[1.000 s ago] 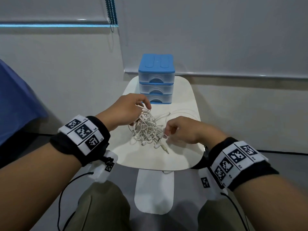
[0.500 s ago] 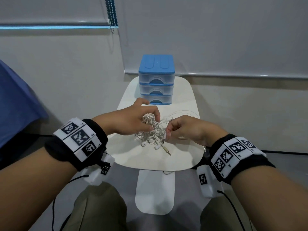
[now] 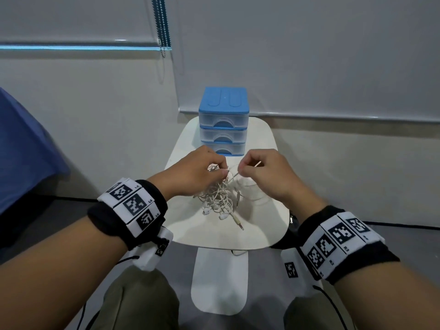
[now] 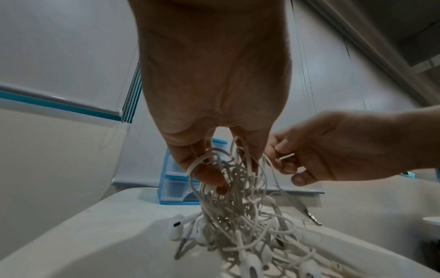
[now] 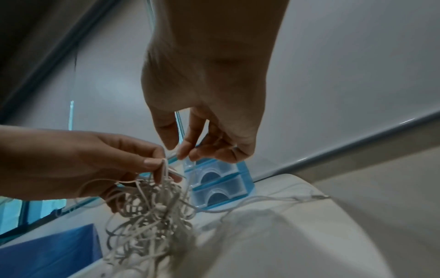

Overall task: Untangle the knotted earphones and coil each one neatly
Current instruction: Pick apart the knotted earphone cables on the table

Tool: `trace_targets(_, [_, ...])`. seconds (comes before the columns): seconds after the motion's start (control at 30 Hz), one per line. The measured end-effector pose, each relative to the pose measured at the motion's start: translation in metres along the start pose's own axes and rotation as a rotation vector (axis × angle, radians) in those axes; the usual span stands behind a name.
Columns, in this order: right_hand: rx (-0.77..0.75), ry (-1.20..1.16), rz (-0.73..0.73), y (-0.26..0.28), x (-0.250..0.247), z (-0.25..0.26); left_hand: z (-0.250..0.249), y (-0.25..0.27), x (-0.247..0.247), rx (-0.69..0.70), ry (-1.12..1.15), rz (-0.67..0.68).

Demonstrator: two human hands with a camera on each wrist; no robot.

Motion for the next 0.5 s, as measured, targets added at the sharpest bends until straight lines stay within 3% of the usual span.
trace_targets(0.1, [0.022,0.148,0.233,0.001,0.031,0.015,0.0,-0.001,-0.003,0.005,-0.006,-0.03])
trace_targets(0.17, [0.078,0.063,0.267,0.002,0.034,0.019,0.0,-0.001,-0.003,0.007,-0.028,-0.022])
trace_targets(0.3, [0.076,-0.337,0.106,0.001,0.001,0.055,0.012,0.002,-0.002,0.0,-0.028,-0.003])
trace_targets(0.5, [-0.178,-0.6,-0.124,0.014,-0.075,0.139,0.032,0.0,-0.002,-0.051,0.0,-0.009])
Point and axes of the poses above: each hand's wrist, its own y-axis away from the middle knuckle, its own x-axis out of the palm, z = x × y, the point moved 10 cm from there along -y, towards the middle knuckle, and after that the axes turned 12 degrees about z, right-handed, at the moved point
